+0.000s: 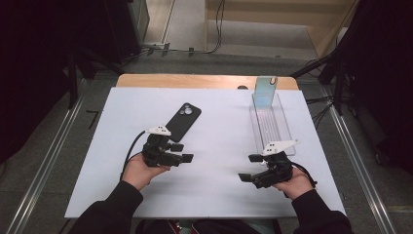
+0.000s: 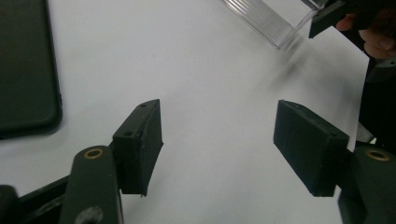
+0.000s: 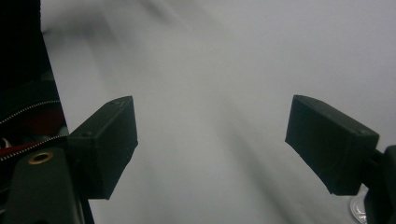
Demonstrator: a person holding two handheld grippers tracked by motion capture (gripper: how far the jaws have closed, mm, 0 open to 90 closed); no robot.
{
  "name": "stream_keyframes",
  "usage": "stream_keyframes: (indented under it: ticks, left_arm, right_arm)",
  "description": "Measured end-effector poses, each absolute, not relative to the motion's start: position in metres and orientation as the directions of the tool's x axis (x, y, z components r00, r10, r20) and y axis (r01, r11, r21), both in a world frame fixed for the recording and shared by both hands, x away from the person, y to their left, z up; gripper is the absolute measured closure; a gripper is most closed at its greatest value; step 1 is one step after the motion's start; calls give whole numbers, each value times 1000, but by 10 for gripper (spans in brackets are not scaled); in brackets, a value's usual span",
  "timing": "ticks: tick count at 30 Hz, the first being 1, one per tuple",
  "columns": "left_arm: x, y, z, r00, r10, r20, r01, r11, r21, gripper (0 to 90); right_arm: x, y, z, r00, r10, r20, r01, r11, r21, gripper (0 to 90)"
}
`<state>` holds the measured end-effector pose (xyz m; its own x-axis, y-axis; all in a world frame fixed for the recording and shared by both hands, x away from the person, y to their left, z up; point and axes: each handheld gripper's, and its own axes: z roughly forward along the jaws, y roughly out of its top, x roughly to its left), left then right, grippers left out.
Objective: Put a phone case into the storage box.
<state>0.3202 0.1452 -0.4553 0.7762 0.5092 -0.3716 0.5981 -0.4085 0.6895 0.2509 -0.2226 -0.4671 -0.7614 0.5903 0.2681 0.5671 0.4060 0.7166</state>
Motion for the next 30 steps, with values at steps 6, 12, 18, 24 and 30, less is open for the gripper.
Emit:
stream_keyframes:
  ticks: [6, 12, 18, 24, 30]
  left_arm:
    - [309, 156, -452, 780, 502, -373, 589, -391, 707, 285]
    - [297, 168, -451, 784, 499, -369, 585, -395, 709, 285]
    - [285, 181, -452, 785, 503, -362, 583, -399, 708, 285]
    - [276, 194, -450, 773, 516, -368, 590, -374, 716, 285]
    - [271, 203, -453, 765, 530, -366, 601, -382, 702, 285]
  right_arm:
    - [252, -223, -468, -757, 592, 275, 573, 402, 714, 150]
    - [252, -224, -468, -760, 590, 274, 570, 402, 716, 150]
    - [252, -228, -465, -755, 596, 273, 571, 393, 721, 150]
    - [251, -232, -467, -754, 596, 276, 577, 400, 712, 150]
    - [249, -237, -467, -752, 597, 278, 579, 397, 712, 149]
